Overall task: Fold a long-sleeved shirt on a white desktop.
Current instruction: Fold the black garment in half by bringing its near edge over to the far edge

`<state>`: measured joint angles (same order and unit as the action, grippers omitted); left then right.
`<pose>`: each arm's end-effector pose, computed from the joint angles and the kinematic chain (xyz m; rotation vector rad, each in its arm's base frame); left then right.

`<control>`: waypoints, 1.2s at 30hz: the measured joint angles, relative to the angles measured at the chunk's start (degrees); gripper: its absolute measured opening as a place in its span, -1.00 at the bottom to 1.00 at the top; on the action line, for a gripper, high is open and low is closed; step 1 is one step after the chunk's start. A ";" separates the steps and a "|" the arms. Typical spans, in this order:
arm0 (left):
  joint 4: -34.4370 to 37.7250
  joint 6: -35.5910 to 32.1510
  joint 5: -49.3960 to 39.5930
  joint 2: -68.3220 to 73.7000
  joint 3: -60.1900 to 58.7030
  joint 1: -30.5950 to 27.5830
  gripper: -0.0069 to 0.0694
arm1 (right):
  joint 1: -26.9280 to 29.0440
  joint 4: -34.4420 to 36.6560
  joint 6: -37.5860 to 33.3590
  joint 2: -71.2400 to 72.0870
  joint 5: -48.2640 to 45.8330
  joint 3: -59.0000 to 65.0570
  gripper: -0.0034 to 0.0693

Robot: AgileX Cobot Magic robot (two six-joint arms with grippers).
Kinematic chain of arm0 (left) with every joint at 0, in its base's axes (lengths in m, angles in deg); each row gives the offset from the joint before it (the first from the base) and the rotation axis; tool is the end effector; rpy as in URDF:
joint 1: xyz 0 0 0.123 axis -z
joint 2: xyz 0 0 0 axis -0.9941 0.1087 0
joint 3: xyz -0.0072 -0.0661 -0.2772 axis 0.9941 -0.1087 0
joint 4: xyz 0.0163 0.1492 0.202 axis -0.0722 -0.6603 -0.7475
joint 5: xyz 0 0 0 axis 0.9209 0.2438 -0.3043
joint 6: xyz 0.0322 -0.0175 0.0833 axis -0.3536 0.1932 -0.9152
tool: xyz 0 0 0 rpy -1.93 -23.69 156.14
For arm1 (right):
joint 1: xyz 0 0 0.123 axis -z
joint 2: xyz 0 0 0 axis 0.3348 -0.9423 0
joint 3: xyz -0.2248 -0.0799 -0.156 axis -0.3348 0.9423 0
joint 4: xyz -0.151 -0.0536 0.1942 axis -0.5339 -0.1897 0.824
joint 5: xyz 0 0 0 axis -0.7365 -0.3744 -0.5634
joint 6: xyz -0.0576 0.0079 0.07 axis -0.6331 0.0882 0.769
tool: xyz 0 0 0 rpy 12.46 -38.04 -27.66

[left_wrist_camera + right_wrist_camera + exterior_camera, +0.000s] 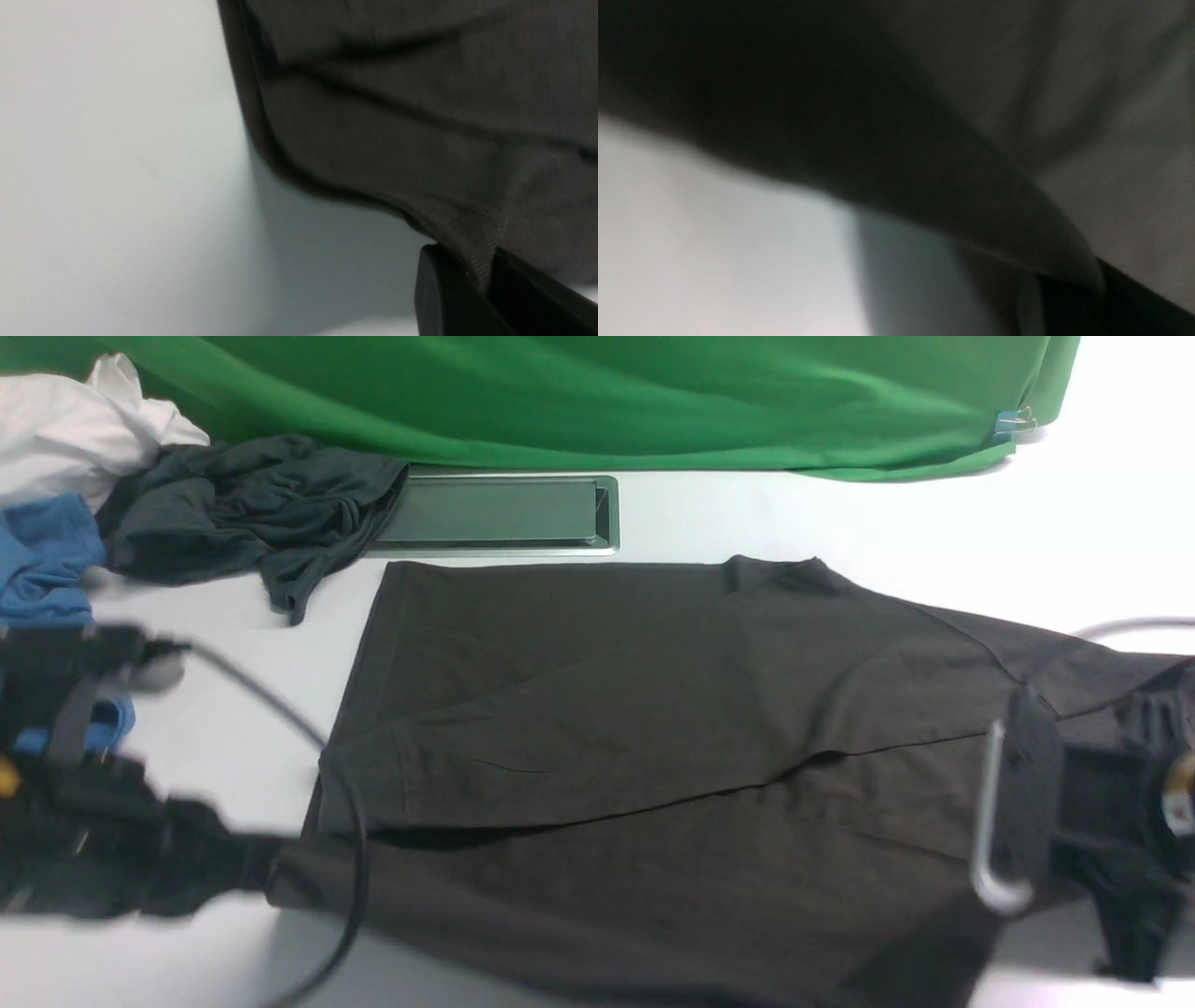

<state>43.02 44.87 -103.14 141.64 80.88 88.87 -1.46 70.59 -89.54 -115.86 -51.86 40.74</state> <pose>0.1718 -0.0341 0.2721 0.1436 2.6125 -0.3125 0.2138 0.0694 0.2087 -1.6512 2.2076 -0.3409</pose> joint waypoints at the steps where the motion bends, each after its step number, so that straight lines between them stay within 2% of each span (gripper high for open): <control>1: -0.01 1.11 1.35 1.86 0.85 0.00 -0.70 | 0.56 0.00 0.58 -1.38 2.03 -0.94 -0.80; 3: -0.08 2.79 5.33 7.71 4.81 0.00 -0.70 | 3.23 -0.04 1.87 -5.59 5.54 -4.15 -0.80; 10: -4.94 3.08 11.77 25.25 17.72 0.00 -0.70 | 7.99 -0.12 7.52 -16.03 3.89 -14.25 -0.80; 17: -6.01 3.22 11.77 37.06 30.26 -1.92 -0.70 | 9.00 -0.18 9.70 -21.17 2.33 -22.16 -0.80; 21: -5.10 3.17 8.83 43.01 38.97 -4.65 -0.70 | 9.00 -0.23 9.75 -24.56 1.57 -28.61 -0.80; 30: -2.45 2.39 7.73 51.32 47.44 -5.95 -0.70 | 10.87 0.04 9.88 -32.21 0.73 -40.00 -0.80; 36: -2.20 2.94 12.73 57.83 49.95 -6.54 -0.70 | 12.23 0.21 10.33 -41.86 1.06 -47.78 -0.80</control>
<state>40.82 47.81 -90.42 199.47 130.83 82.33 10.77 70.80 -79.21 -157.72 -50.80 -7.05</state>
